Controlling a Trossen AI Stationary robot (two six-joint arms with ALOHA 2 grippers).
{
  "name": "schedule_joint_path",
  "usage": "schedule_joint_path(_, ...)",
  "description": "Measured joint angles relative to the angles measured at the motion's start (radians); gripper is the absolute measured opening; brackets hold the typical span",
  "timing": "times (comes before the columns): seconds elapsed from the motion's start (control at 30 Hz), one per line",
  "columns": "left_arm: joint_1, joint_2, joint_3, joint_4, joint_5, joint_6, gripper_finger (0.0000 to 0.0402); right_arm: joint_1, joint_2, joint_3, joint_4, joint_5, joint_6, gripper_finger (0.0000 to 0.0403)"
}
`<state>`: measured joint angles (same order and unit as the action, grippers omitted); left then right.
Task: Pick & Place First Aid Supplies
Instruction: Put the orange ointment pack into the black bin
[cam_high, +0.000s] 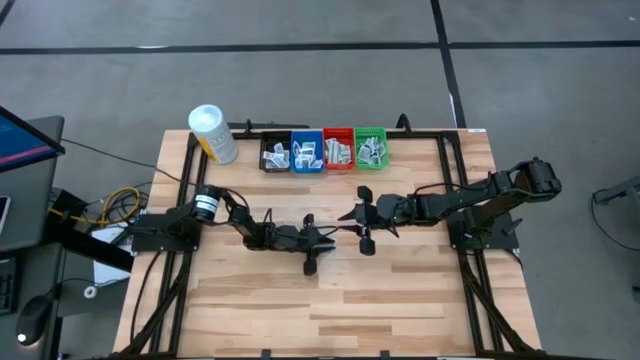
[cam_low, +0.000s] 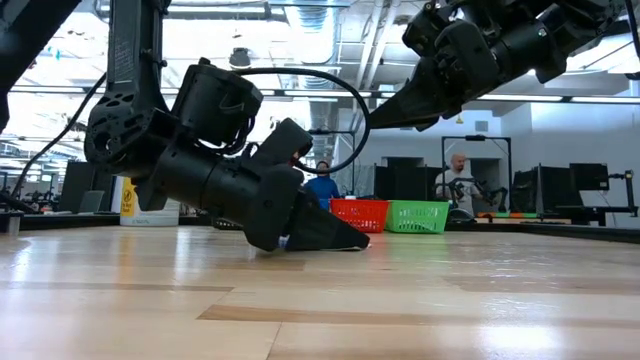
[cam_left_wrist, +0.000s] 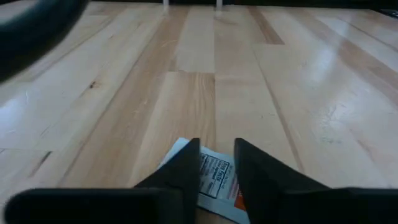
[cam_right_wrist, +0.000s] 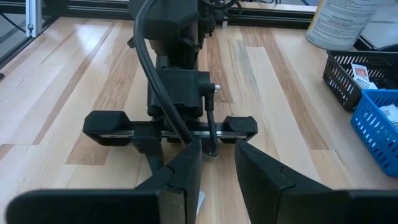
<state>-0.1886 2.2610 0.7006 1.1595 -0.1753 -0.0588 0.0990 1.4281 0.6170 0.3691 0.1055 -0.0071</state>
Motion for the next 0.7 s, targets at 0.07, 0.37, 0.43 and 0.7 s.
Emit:
schedule_joint_path(0.07,0.000,0.000,-0.002,0.001,0.002,-0.002,0.0078,0.000,0.000,0.000,-0.001,0.000,0.000,0.0093)
schedule_joint_path(0.37,0.005,0.000,-0.002,0.000,0.016,-0.004,0.0005,0.000,0.000,0.000,-0.003,0.000,-0.012,0.0093)
schedule_joint_path(0.43,0.005,0.000,-0.002,0.000,0.007,-0.004,0.0004,-0.001,0.000,0.000,-0.001,0.000,-0.029,0.0093)
schedule_joint_path(0.7,-0.003,-0.087,-0.019,-0.074,-0.007,-0.021,0.0009,-0.012,0.000,0.000,0.006,0.000,-0.070,0.0093)
